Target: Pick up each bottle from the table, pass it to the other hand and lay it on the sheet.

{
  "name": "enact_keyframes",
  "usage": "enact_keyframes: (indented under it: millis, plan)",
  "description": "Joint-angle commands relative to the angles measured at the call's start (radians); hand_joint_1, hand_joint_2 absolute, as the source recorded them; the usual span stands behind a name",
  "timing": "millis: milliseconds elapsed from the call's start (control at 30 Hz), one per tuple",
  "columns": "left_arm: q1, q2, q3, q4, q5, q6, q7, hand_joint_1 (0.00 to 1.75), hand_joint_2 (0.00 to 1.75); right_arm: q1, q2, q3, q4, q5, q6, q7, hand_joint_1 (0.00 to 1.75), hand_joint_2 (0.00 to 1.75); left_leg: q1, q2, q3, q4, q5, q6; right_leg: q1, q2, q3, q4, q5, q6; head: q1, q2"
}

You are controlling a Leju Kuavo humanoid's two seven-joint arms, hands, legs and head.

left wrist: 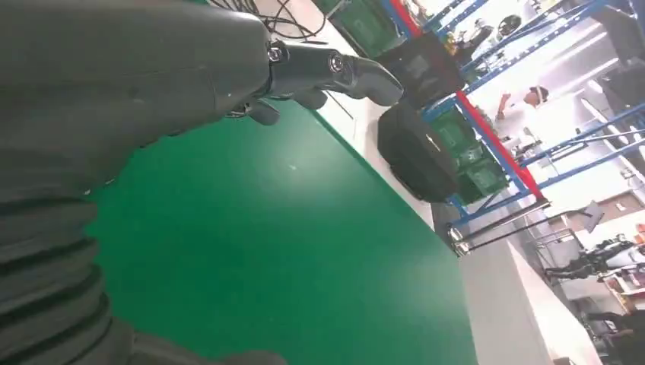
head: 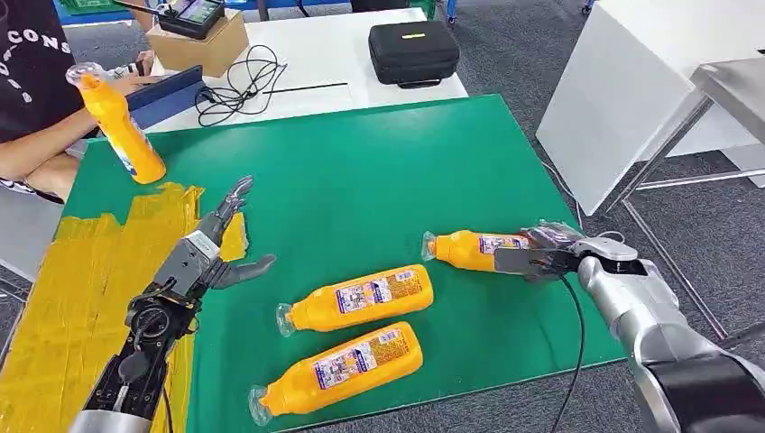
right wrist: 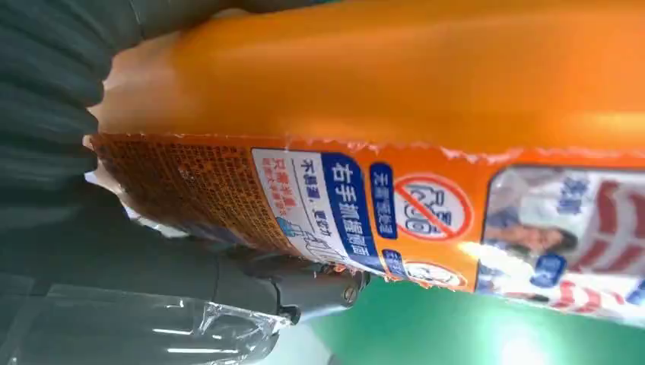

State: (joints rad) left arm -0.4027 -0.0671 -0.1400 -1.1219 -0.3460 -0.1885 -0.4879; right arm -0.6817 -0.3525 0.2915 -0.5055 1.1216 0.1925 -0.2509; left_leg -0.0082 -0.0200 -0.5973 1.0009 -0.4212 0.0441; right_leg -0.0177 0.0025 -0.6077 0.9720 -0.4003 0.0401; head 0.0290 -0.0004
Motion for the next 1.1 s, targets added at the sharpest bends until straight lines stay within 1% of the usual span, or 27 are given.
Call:
enact_keyframes:
  millis: [33, 100, 133, 167, 233, 267, 333, 367, 400, 467, 500, 533, 567, 600, 633, 667, 700, 1000, 1033, 1067, 1100]
  plan:
    - [0.048, -0.006, 0.051, -0.014, -0.026, 0.001, 0.020, 0.00, 1.75, 0.073, 0.101, -0.094, -0.046, -0.023, -0.232, 0.156, 1.75, 1.75, 0.002, 0.004, 0.005, -0.001, -0.002, -0.003, 0.002, 0.003, 0.005, -0.003, 0.000, -0.002, 0.000, 0.000]
    - [0.050, -0.006, 0.052, -0.016, -0.026, 0.000, 0.020, 0.00, 1.75, 0.073, 0.103, -0.093, -0.050, -0.021, -0.231, 0.159, 1.75, 1.75, 0.001, 0.004, 0.003, 0.000, -0.001, -0.002, 0.001, 0.003, 0.002, -0.001, 0.001, -0.002, 0.000, 0.000]
    - [0.060, -0.009, 0.058, -0.033, -0.032, 0.002, 0.028, 0.00, 1.75, 0.099, 0.133, -0.170, -0.108, -0.072, -0.286, 0.161, 1.75, 1.75, 0.001, 0.003, 0.002, 0.000, -0.001, -0.003, 0.001, 0.002, 0.002, -0.001, 0.000, -0.002, 0.000, 0.000]
    - [0.067, -0.009, 0.058, -0.044, -0.036, -0.003, 0.030, 0.00, 1.75, 0.122, 0.163, -0.243, -0.160, -0.145, -0.326, 0.117, 1.75, 1.75, 0.002, 0.005, 0.002, 0.001, -0.002, -0.004, 0.002, 0.003, 0.002, 0.000, 0.000, -0.003, 0.000, 0.000]
    - [0.084, -0.008, 0.053, -0.073, -0.032, -0.027, 0.020, 0.00, 1.75, 0.176, 0.217, -0.327, -0.279, -0.229, -0.377, 0.087, 1.75, 1.75, 0.002, 0.005, 0.003, 0.000, -0.002, -0.004, 0.002, 0.004, 0.002, -0.001, 0.001, -0.002, 0.000, 0.000]
    - [0.092, -0.002, 0.037, -0.096, -0.026, -0.060, 0.007, 0.00, 1.75, 0.224, 0.257, -0.389, -0.387, -0.309, -0.423, 0.054, 1.75, 1.75, 0.001, 0.005, 0.002, 0.000, -0.001, -0.002, 0.001, 0.004, 0.001, -0.001, 0.001, -0.002, 0.000, 0.000]
    - [0.088, -0.004, 0.009, -0.118, -0.024, -0.084, 0.005, 0.00, 1.75, 0.308, 0.307, -0.428, -0.543, -0.392, -0.478, 0.024, 1.75, 1.75, 0.001, 0.006, 0.001, 0.000, -0.002, -0.003, 0.001, 0.005, 0.000, 0.000, 0.000, -0.002, -0.001, 0.000]
    - [0.080, -0.006, -0.003, -0.120, -0.023, -0.087, 0.010, 0.00, 1.75, 0.333, 0.316, -0.424, -0.583, -0.407, -0.482, 0.027, 1.75, 1.75, 0.001, 0.003, -0.001, 0.000, -0.001, -0.003, 0.001, 0.002, -0.002, 0.000, 0.001, -0.002, 0.000, 0.000]
    - [0.076, -0.008, -0.007, -0.120, -0.022, -0.086, 0.016, 0.00, 1.75, 0.344, 0.318, -0.420, -0.598, -0.409, -0.483, 0.030, 1.75, 1.75, 0.003, 0.003, 0.000, 0.001, -0.003, -0.004, 0.003, 0.001, 0.000, 0.001, -0.001, -0.003, -0.001, 0.000]
    - [0.076, -0.008, -0.007, -0.120, -0.022, -0.086, 0.016, 0.00, 1.75, 0.344, 0.318, -0.420, -0.598, -0.409, -0.483, 0.030, 1.75, 1.75, 0.002, -0.002, -0.002, 0.000, -0.001, -0.003, 0.002, -0.003, -0.001, 0.001, -0.001, -0.001, 0.000, 0.000]
    - [0.075, -0.008, -0.007, -0.120, -0.022, -0.086, 0.016, 0.00, 1.75, 0.344, 0.315, -0.421, -0.597, -0.409, -0.483, 0.030, 1.75, 1.75, 0.004, -0.001, 0.001, 0.001, -0.003, -0.004, 0.004, -0.003, 0.002, 0.001, -0.003, -0.002, 0.000, 0.000]
    - [0.071, -0.003, -0.013, -0.113, -0.021, -0.089, 0.015, 0.00, 1.75, 0.341, 0.324, -0.436, -0.598, -0.438, -0.500, 0.012, 1.75, 1.75, 0.003, -0.002, -0.002, 0.000, -0.001, -0.003, 0.002, -0.003, -0.001, 0.001, -0.002, -0.001, 0.000, 0.000]
    - [0.067, 0.000, -0.022, -0.111, -0.018, -0.098, 0.009, 0.00, 1.75, 0.347, 0.335, -0.448, -0.608, -0.462, -0.518, -0.008, 1.75, 1.75, 0.003, 0.000, -0.001, 0.001, -0.002, -0.003, 0.003, -0.001, 0.000, 0.001, -0.002, -0.002, 0.000, 0.000]
    - [0.055, -0.002, -0.041, -0.110, 0.000, -0.123, 0.003, 0.00, 1.75, 0.366, 0.361, -0.456, -0.638, -0.506, -0.545, -0.041, 1.75, 1.75, 0.003, 0.000, -0.004, 0.001, -0.002, -0.003, 0.002, -0.001, -0.003, 0.001, -0.001, -0.001, 0.000, 0.000]
    - [0.046, -0.003, -0.062, -0.109, 0.026, -0.154, 0.002, 0.00, 1.75, 0.383, 0.384, -0.457, -0.668, -0.566, -0.560, -0.075, 1.75, 1.75, 0.003, 0.000, -0.004, 0.001, -0.002, -0.004, 0.003, -0.002, -0.003, 0.001, -0.002, -0.002, 0.000, 0.000]
    - [0.037, -0.005, -0.087, -0.114, 0.034, -0.162, 0.009, 0.00, 1.75, 0.394, 0.395, -0.439, -0.682, -0.598, -0.569, -0.092, 1.75, 1.75, 0.002, -0.001, -0.006, 0.000, 0.000, -0.003, 0.002, -0.003, -0.006, 0.001, -0.001, -0.001, 0.000, 0.000]
    - [0.025, -0.008, -0.114, -0.116, 0.040, -0.165, 0.017, 0.00, 1.75, 0.404, 0.413, -0.427, -0.704, -0.643, -0.591, -0.115, 1.75, 1.75, 0.003, -0.001, -0.006, 0.001, -0.001, -0.003, 0.002, -0.003, -0.004, 0.001, -0.002, -0.002, 0.000, 0.000]
    - [0.025, -0.008, -0.114, -0.116, 0.040, -0.165, 0.017, 0.00, 1.75, 0.404, 0.413, -0.427, -0.704, -0.643, -0.591, -0.115, 1.75, 1.75, 0.003, -0.001, -0.006, 0.001, -0.001, -0.003, 0.002, -0.003, -0.004, 0.001, -0.002, -0.002, 0.000, 0.000]
    - [0.017, -0.013, -0.130, -0.119, 0.048, -0.169, 0.025, 0.00, 1.75, 0.408, 0.420, -0.413, -0.709, -0.661, -0.606, -0.128, 1.75, 1.75, 0.003, -0.001, -0.005, 0.001, -0.002, -0.004, 0.002, -0.003, -0.004, 0.001, -0.002, -0.002, 0.000, 0.000]
    - [0.000, -0.024, -0.161, -0.125, 0.086, -0.194, 0.043, 0.00, 1.75, 0.412, 0.438, -0.378, -0.724, -0.718, -0.611, -0.167, 1.75, 1.75, 0.003, 0.000, -0.004, 0.002, -0.002, -0.004, 0.003, -0.003, -0.003, 0.001, -0.002, -0.002, 0.000, 0.000]
    - [-0.025, -0.054, -0.199, -0.135, 0.207, -0.209, 0.124, 0.00, 1.75, 0.417, 0.462, -0.283, -0.735, -0.782, -0.616, -0.220, 1.75, 1.75, 0.003, -0.001, -0.006, 0.001, -0.002, -0.004, 0.003, -0.003, -0.004, 0.001, -0.002, -0.002, 0.000, 0.000]
